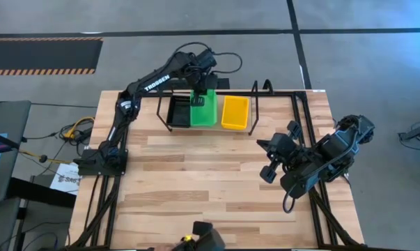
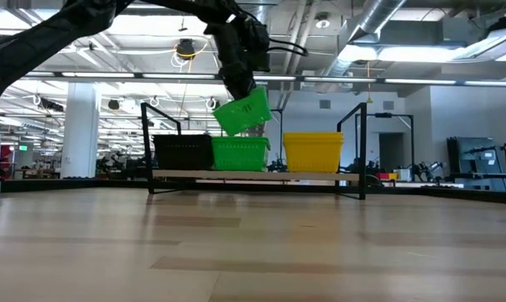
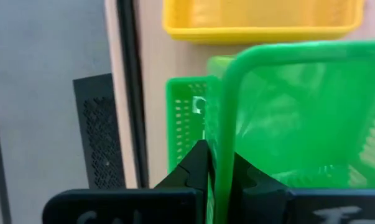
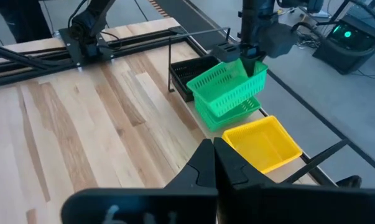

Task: Stack baskets on shelf by color
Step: Stack the green bin on top of the green bin

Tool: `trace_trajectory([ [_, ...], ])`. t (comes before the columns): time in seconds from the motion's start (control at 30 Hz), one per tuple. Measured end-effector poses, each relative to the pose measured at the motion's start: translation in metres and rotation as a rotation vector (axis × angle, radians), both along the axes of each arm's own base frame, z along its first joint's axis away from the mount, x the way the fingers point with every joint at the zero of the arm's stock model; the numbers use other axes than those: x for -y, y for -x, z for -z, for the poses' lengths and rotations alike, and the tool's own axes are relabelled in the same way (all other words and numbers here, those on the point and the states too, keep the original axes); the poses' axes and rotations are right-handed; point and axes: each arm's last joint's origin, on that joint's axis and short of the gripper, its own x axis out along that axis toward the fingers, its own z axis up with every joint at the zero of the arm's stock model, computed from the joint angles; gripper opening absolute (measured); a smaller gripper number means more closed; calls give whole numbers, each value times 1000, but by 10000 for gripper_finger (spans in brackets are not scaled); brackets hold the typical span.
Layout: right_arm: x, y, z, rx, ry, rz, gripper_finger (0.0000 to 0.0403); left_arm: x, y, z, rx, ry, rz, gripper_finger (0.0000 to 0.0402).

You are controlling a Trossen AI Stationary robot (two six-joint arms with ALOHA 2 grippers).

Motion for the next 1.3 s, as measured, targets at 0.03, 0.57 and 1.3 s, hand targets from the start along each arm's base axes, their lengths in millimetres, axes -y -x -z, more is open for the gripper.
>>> trace_trajectory([
  [0.03,0,0,0,0,0,0,1,-2,0,0,8,-6,-4,0],
  [0.57,0,0,0,3,-4,3,1,-18,9,1,1,-31,23,0],
  [1.3,-1,-1,1,23,-27,24,1,-33,-1,29,-17,-9,33,0],
])
